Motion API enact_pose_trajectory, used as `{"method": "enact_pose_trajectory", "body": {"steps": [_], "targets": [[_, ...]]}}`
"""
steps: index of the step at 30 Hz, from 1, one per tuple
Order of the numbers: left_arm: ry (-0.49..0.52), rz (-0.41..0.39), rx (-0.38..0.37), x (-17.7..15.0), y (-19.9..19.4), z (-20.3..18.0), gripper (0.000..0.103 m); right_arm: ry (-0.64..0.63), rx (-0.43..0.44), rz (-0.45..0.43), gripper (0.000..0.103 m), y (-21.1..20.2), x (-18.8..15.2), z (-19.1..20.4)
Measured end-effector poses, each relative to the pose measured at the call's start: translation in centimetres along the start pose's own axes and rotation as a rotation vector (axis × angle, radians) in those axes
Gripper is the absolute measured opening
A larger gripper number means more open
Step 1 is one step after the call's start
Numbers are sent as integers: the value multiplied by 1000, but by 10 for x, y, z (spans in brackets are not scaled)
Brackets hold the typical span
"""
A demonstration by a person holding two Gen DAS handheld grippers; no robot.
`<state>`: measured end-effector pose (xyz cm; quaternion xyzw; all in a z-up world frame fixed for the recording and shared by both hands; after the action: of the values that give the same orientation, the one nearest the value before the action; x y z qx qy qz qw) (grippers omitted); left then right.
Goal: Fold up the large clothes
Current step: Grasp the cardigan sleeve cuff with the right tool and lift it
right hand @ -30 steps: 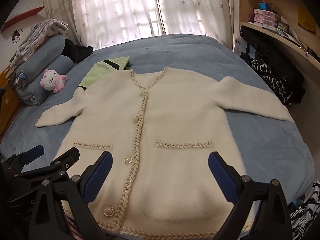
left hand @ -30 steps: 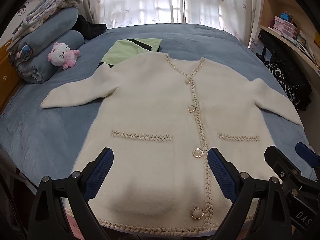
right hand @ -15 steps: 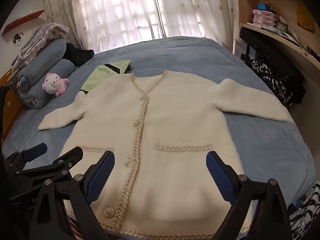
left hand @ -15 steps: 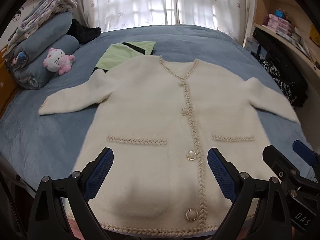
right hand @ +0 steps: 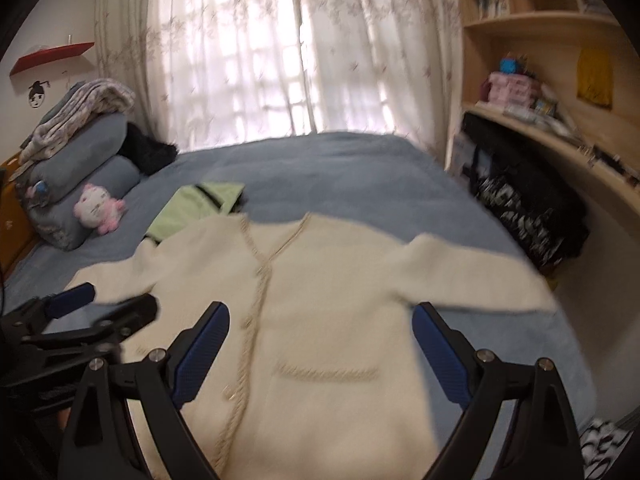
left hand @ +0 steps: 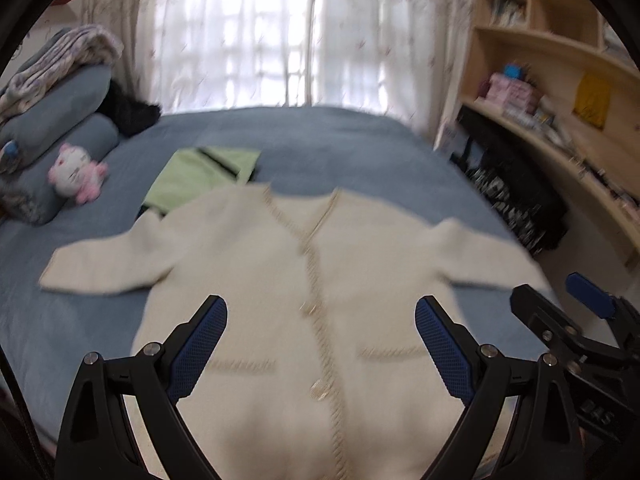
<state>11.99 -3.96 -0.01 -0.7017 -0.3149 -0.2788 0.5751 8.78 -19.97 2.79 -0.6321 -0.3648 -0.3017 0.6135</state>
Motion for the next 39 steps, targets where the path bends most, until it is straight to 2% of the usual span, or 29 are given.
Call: {"method": "enact_pose_trajectory", "body": {"steps": [2, 4, 6, 7, 11, 15, 19, 21, 23, 27, 30, 35, 39], "targets": [[-15, -33, -63, 18, 0, -10, 94, 8, -36, -22, 93, 2, 14, -14], [-36, -59, -78, 34, 3, -15, 94, 39, -84, -38, 93, 8, 29, -37], [-34, -95, -67, 51, 11, -21, 95, 80, -127, -35, 93, 15, 37, -58], [-68, -151, -45, 63, 16, -22, 95, 114, -143, -47, 93, 21, 44, -76], [-37, -163, -48, 84, 49, -37, 95, 182, -270, -39, 93, 45, 52, -136], [-23, -176, -32, 95, 90, -48, 95, 289, -311, 9, 93, 76, 38, -191], [-44, -109, -51, 92, 142, -62, 95, 352, -382, 117, 93, 119, 6, -242], [-27, -95, -21, 89, 167, -67, 95, 403, -410, 173, 93, 144, -17, -271], [-17, -65, -11, 83, 192, -74, 95, 466, -411, 216, 93, 160, -38, -291], [-74, 39, -47, 62, 240, -84, 95, 629, -391, 284, 92, 189, -89, -331], [-95, 69, -57, 47, 270, -91, 95, 762, -358, 317, 81, 204, -124, -354], [-69, 75, -14, 29, 304, -98, 95, 922, -322, 345, 77, 228, -165, -377], [-46, 99, -16, 19, 326, -107, 95, 969, -320, 322, 75, 240, -169, -390]]}}
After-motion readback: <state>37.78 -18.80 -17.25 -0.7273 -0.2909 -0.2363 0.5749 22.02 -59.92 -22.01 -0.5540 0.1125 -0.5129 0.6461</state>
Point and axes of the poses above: each gripper's, at about its wrist camera, not at the fingertips, and y roughly the way its jaws point, z to its left, x to its top, the point moved 10 cm from there along y, roughly the way its jaws point, and after that the axes turned 4 degrees about -y, right-handed, at the moved point
